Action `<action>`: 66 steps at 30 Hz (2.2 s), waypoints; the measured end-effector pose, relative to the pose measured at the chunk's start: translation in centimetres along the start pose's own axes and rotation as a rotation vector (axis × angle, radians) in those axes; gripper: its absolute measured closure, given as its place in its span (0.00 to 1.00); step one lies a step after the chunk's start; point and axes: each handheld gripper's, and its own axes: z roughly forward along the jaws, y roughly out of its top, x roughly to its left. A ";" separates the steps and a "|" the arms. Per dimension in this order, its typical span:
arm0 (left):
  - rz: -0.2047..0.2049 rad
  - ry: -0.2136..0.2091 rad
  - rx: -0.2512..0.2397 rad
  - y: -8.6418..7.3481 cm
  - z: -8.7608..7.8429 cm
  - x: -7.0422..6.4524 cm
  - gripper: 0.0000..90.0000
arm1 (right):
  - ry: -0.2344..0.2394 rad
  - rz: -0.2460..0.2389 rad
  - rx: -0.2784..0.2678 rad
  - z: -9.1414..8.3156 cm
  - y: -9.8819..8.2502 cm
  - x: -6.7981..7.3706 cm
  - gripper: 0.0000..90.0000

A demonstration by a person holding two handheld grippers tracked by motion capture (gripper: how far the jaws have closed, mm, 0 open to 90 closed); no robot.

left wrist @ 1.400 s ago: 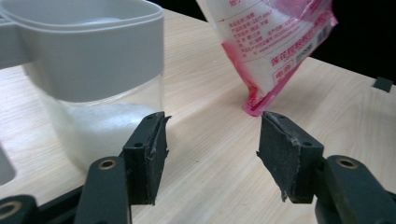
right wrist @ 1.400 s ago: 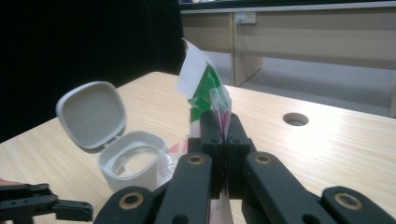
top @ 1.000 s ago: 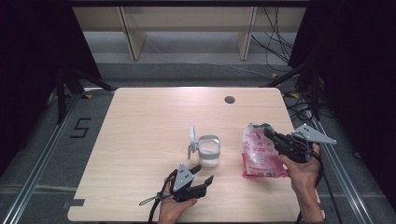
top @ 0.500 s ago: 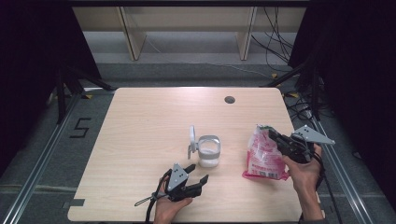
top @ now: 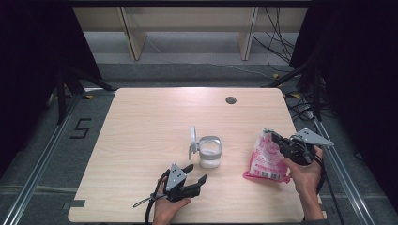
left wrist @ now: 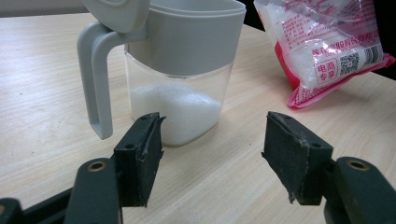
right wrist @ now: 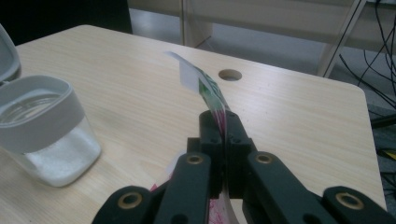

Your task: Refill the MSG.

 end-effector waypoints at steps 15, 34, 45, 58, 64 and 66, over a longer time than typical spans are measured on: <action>0.005 0.001 0.002 -0.2 0.1 0.3 0.39 | -0.026 0.032 0.087 1.3 -1.9 -0.3 0.98; -0.005 0.016 0.006 0.0 0.0 0.8 0.32 | -0.076 0.045 0.124 1.3 -2.6 -0.6 0.78; -0.044 0.045 0.004 0.1 -0.1 1.2 0.30 | -0.154 0.097 0.106 0.4 -2.6 -0.8 0.52; -0.043 0.072 0.007 0.3 -0.5 1.7 0.30 | -0.179 0.141 0.096 -1.0 -2.1 0.0 0.46; -0.045 0.078 -0.001 0.3 -0.6 1.9 0.31 | -0.152 0.113 0.089 -0.8 -2.2 0.7 0.46; -0.042 0.072 -0.003 0.4 -0.6 2.1 0.31 | -0.136 0.085 0.086 -0.7 -2.1 0.8 0.46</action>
